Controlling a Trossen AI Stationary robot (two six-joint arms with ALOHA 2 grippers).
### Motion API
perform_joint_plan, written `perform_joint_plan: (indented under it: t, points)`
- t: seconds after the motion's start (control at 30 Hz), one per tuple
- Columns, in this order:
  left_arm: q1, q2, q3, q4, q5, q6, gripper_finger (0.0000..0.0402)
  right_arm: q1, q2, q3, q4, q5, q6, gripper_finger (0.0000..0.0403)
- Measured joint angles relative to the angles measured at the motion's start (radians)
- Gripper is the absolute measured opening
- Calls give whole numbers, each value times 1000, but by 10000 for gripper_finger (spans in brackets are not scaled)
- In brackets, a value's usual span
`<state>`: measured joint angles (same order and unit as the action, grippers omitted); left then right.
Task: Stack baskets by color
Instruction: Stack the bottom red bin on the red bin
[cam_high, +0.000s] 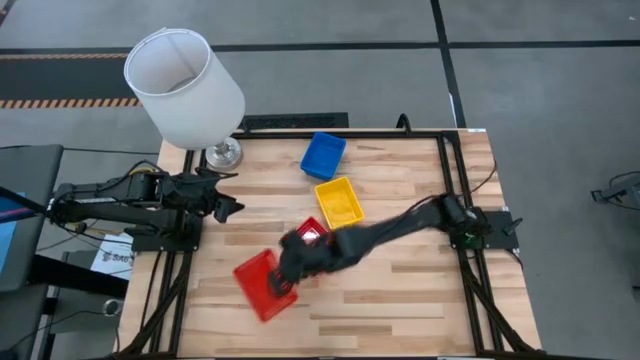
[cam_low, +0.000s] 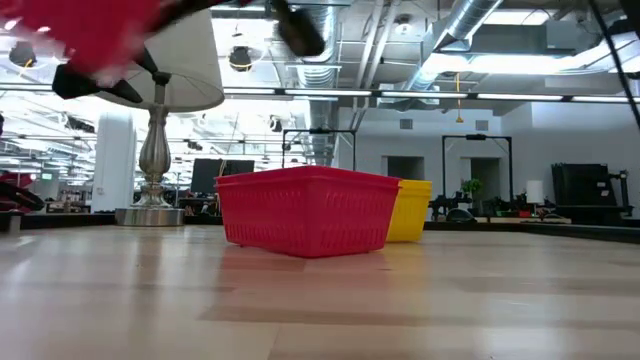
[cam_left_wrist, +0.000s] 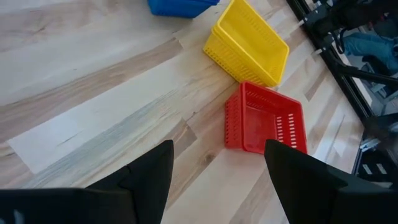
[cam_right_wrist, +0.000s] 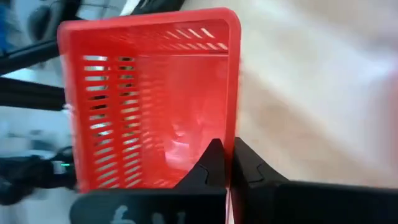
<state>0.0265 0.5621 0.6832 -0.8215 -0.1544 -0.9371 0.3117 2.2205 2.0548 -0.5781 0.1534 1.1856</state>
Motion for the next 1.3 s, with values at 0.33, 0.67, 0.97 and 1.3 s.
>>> perform_joint_plan:
  t: [0.33,0.67,0.97,1.3]
  points:
    - [0,0,0,0,-14,-13,241,-125,-307,-16,-626,29,-339,4]
    - [0,0,0,0,-60,-13,241,-237,-456,-458,-261,-186,-465,5]
    - [0,0,0,3,-70,-17,241,-291,-413,-616,-32,-269,-504,7]
    - [0,1,0,6,-70,-18,241,-326,-399,-620,-42,-313,-540,16]
